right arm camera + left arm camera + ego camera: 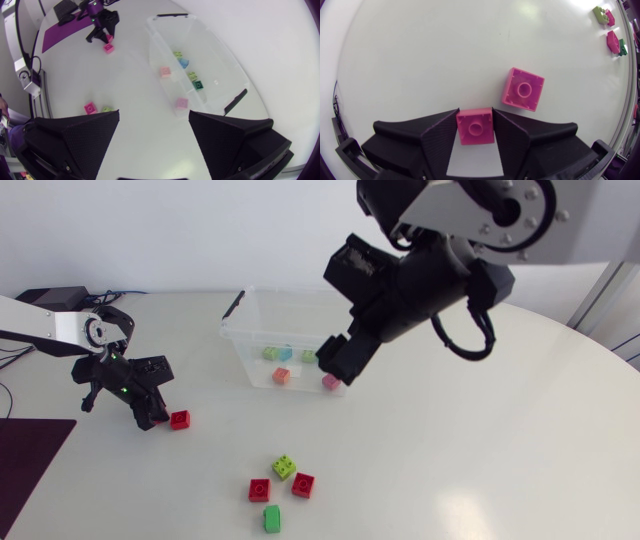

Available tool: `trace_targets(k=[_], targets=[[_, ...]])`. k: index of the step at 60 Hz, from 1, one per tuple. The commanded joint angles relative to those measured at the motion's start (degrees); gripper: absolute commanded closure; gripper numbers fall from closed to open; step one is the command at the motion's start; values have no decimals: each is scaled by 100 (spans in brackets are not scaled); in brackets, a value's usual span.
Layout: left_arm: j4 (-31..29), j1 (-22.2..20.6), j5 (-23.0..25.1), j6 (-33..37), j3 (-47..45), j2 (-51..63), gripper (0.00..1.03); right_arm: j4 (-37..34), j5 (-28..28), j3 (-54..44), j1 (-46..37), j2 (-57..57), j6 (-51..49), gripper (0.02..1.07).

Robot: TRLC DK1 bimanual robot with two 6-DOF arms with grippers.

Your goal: Pick up the duplo bricks and place them in the container

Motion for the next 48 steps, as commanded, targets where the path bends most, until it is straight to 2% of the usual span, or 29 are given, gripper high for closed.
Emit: trace_targets(k=[1,12,21,30,48], targets=[[-258,2,11,-60,53,-84,76,-75,-122,-607,277,-241,-259,7],[-531,-42,37,-60,-193,-822,76,-93,-332,-1442,681,-206,-478,7],[-750,-359,266,-288,-193,-1692,76,-67,-464,-1653,989,392,-531,7],[-1076,-877,661,-877,308,-2123,76,-5,-526,-1442,1147,1095,-540,7],[-1216,-1431,1180,-1765,1170,-2228,76,65,-517,-853,1349,2176,-434,9]])
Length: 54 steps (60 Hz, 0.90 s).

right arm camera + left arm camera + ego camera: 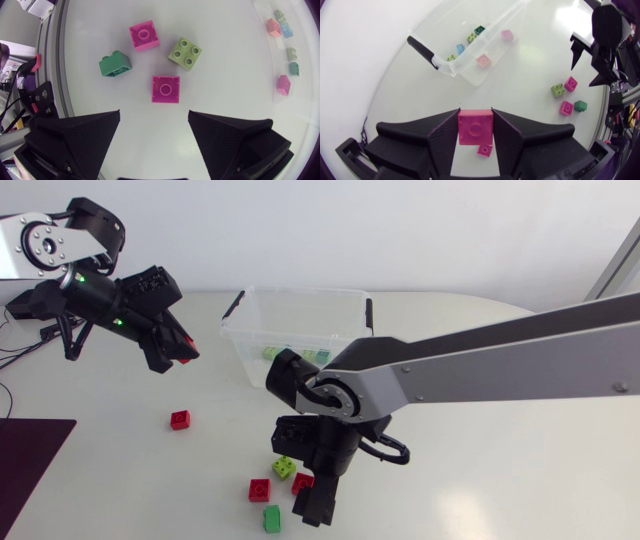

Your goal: Pick up the duplo bricks and place them in the container

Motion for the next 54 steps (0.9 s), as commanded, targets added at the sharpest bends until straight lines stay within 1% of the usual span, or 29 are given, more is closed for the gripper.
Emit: trace_targets(k=[1,13,23,29,32,34,37,38,43,54], targets=[[-60,-129,150,-351,333,-49,76,32,34,336,101,340,-34,9],[10,-436,300,-773,763,144,76,-38,262,776,180,876,36,11],[221,-586,449,-1098,1088,364,76,-99,324,907,119,1131,-43,23],[362,-647,511,-1247,1264,540,76,-99,385,890,84,1193,-69,39],[432,-691,528,-1327,1352,645,76,-91,385,890,57,1228,-96,52],[529,-735,528,-1388,1422,742,76,-3,377,846,40,1236,-105,64],[599,-770,528,-1467,1493,839,76,41,377,828,31,1254,-105,74],[661,-814,528,-1520,1545,935,76,76,359,802,31,1263,-105,80],[766,-876,528,-1643,1756,1278,76,94,341,696,22,1236,-105,81],[960,-972,528,-1871,2249,1946,75,24,350,503,-39,779,-105,81]])
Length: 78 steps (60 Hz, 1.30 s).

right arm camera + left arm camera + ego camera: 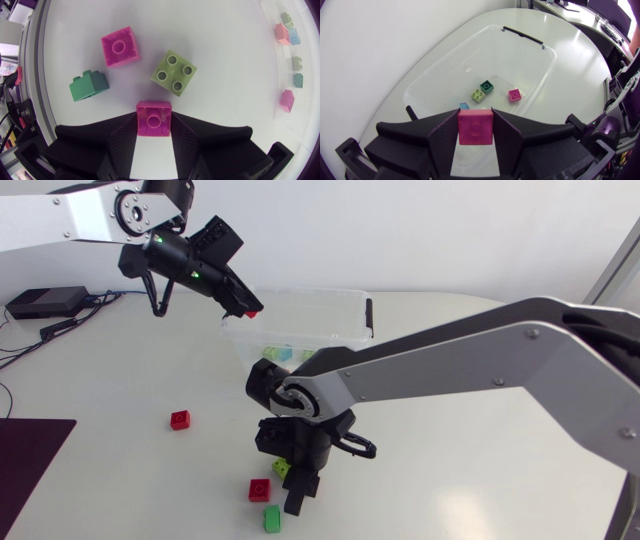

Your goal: Pick up the duplo bricks and place them in the container

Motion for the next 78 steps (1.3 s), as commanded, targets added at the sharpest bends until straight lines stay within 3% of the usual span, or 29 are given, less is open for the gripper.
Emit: trace_targets(k=[1,5,7,8,9,10,11,12,14,26,39,48,63,78], targets=[[105,-48,63,-241,360,359,75,-79,29,-207,-70,-250,-105,81],[105,-39,63,-285,598,676,73,-202,38,-216,-105,-505,-96,81],[105,-39,63,-285,677,790,56,-290,46,-216,-132,-707,-87,81],[105,-21,63,-285,685,799,39,-316,55,-216,-158,-813,-69,81],[105,-13,63,-285,685,799,34,-334,64,-216,-193,-883,-69,81],[105,5,63,-285,694,790,20,-352,64,-216,-193,-936,-69,81],[105,5,63,-285,694,790,19,-378,64,-216,-211,-980,-69,81],[105,40,63,-276,685,746,8,-440,82,-181,-255,-1094,-69,81],[105,75,63,-276,677,711,6,-492,99,-137,-342,-1235,-69,81],[-27,497,54,49,26,-159,5,-650,108,417,-817,-1639,-43,81],[-308,945,-429,1429,-1477,-1205,5,-360,108,1146,-1283,-1630,185,81],[-431,1569,-675,2958,-2540,-1355,5,53,99,1726,-1573,-1296,467,81],[-554,1842,-737,3793,-2531,-467,5,571,170,2667,-2012,-558,985,81],[-712,1736,-1387,4277,-2470,157,6,984,337,3256,-2382,92,1196,80]])
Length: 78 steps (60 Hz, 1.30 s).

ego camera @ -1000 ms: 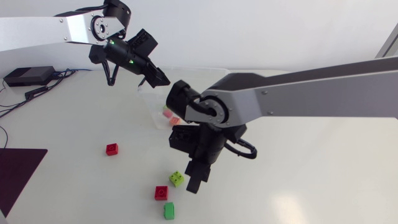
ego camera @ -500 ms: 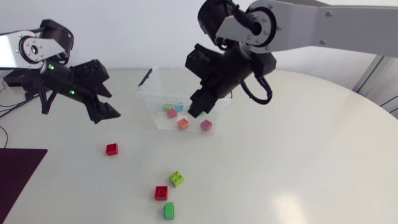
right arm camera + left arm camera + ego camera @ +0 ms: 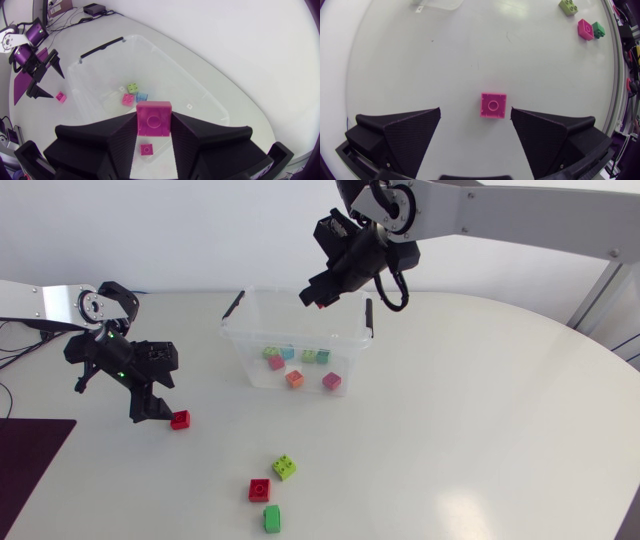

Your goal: Pick up the duplo bricks and place them in the container

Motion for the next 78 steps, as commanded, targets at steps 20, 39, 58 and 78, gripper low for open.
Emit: trace_targets(k=[20,39,58,78], targets=[[-65,-357,-432,327,207,770,8,-226,208,1059,-163,907,204,7],[-180,-392,-432,257,461,1148,44,-24,208,-954,628,-1001,-130,7],[-443,-357,-212,72,567,691,74,-569,349,-2299,1586,-1088,547,7],[-1015,-392,632,-349,1015,-364,74,-982,288,-2228,2043,-25,775,10]])
